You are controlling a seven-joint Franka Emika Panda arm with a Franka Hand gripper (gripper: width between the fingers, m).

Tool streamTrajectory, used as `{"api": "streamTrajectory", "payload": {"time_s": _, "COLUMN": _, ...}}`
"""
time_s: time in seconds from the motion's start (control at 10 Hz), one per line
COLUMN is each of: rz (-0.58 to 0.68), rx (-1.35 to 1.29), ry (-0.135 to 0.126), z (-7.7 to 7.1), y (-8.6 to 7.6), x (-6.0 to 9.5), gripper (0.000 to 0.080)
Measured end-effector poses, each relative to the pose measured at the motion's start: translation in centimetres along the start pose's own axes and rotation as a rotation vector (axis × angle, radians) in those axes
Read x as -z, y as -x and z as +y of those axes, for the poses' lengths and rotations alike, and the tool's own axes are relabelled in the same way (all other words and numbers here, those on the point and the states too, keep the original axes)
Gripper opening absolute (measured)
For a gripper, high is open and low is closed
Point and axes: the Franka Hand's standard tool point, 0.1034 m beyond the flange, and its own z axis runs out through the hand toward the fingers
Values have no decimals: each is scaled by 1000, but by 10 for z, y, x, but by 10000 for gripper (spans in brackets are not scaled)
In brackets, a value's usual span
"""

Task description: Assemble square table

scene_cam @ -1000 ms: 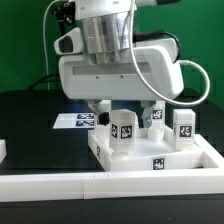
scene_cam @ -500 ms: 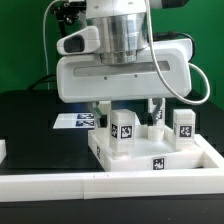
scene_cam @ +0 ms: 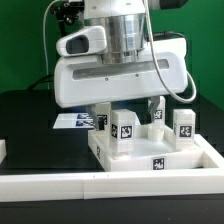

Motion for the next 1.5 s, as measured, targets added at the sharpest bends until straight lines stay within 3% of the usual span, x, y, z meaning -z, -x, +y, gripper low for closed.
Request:
{"api": "streamTrajectory", "payload": {"time_s": 0.3, "rz": 0, "rx": 217, "ry": 0, "z": 12, "y": 2, "x": 1, "gripper": 649}}
{"api": "streamTrajectory", "payload": {"time_s": 0.5, "rz": 0, "rx": 223, "ry": -1, "z": 12, "y": 2, "x": 1, "gripper": 377}}
{"api": "streamTrajectory", "payload": {"time_s": 0.6, "rz": 0, "rx": 223, "ry": -1, "z": 12, "y": 2, "x": 1, "gripper": 288}}
{"api": "streamTrajectory", "payload": {"time_s": 1.1, "rz": 1, "rx": 145, "ry": -3, "z": 11, "y": 2, "x": 0, "gripper": 289}}
{"api": "streamTrajectory", "payload": {"time_s": 1.3, "rz": 0, "rx": 26, "ry": -3, "z": 11, "y": 2, "x": 0, "gripper": 290}}
{"api": "streamTrajectory", "payload": {"time_s": 1.5, "rz": 21, "rx": -258, "ry": 7, "z": 6, "y": 0, "x": -1, "gripper": 290}}
